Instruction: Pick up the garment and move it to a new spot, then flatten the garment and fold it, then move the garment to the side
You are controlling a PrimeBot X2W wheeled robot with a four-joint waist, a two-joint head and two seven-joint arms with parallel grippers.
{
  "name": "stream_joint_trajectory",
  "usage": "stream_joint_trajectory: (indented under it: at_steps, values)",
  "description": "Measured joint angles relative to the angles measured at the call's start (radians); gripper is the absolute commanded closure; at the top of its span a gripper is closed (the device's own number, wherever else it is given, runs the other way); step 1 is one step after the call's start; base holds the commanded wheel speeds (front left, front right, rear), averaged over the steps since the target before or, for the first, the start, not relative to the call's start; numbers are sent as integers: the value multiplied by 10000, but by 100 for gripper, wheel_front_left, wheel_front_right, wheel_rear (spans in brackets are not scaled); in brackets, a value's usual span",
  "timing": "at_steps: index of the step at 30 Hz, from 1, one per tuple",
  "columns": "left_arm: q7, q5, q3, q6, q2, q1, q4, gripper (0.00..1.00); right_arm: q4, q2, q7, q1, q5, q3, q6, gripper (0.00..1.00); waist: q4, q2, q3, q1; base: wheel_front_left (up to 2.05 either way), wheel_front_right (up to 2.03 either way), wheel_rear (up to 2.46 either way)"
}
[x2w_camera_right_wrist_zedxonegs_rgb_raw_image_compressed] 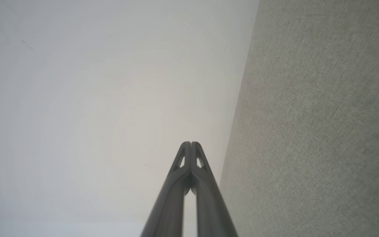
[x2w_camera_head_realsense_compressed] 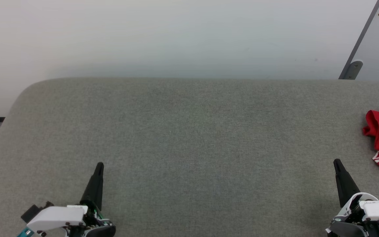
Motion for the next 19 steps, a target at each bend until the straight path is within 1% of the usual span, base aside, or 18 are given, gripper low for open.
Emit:
stream_joint_trajectory:
  at_steps: [19]
  values:
    - [0,0,0,0,0,0,-2,100,0,0,0,0,0,0,0,100,0,0,0,0,0,0,0]
